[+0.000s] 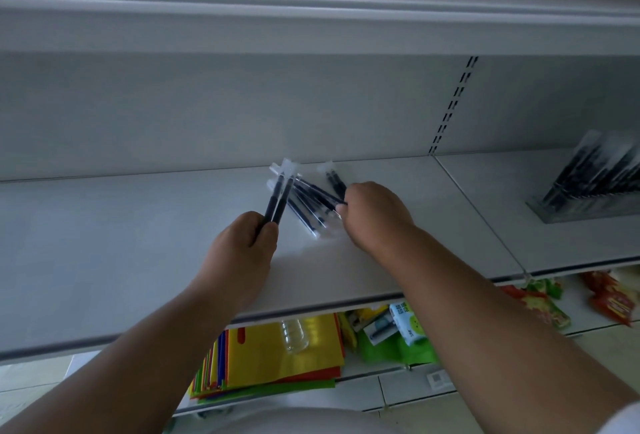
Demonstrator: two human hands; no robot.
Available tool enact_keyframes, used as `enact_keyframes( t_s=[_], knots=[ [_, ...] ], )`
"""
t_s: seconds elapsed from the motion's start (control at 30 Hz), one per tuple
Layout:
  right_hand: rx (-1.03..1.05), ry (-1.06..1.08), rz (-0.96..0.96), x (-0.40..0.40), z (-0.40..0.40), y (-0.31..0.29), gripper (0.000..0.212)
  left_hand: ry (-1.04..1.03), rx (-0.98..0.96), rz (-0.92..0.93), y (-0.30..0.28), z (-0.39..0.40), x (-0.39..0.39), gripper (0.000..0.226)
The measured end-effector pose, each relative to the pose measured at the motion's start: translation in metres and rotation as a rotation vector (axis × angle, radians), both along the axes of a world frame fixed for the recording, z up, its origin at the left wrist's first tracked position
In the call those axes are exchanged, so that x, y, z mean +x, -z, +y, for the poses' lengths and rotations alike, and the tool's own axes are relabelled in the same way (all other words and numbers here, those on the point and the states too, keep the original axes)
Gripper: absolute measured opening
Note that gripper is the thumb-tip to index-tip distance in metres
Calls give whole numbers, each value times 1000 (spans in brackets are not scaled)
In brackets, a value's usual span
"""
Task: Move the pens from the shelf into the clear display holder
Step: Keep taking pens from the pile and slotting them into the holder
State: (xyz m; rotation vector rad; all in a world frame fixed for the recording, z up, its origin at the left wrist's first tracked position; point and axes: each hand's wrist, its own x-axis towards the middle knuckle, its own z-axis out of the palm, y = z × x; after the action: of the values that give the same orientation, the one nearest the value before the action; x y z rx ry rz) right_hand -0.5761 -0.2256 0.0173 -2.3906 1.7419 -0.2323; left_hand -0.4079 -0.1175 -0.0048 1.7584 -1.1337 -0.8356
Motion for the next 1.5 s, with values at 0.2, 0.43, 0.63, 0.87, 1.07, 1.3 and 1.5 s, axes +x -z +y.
enact_keyframes(
  t_s=[0.2, 0.43, 0.63, 0.87, 1.07, 1.3, 1.5],
  knots=[
    [22, 130, -674, -29, 17, 2, 16, -67, -80, 257, 0, 0, -19, 19],
    [278, 420, -1523, -85, 45, -28, 14, -61, -206, 307, -17, -1, -81, 12],
    [180, 507, -1869, -184, 61, -49, 14, 122, -95, 449, -29, -12, -177, 17],
    [-21, 513, -1938, -347, 93, -60, 20, 321, -89, 531, -28, -9, -341, 18],
    [-166, 519, -1924, -484, 112, -63, 23, 488, -39, 510, -26, -7, -473, 15],
    [-180, 528, -1965, -577, 94, -56, 31, 532, 14, 477, -20, -29, -566, 16],
    [-229, 617, -1670, -616, 45, -49, 16, 566, 28, 513, -20, -86, -614, 18]
  ],
)
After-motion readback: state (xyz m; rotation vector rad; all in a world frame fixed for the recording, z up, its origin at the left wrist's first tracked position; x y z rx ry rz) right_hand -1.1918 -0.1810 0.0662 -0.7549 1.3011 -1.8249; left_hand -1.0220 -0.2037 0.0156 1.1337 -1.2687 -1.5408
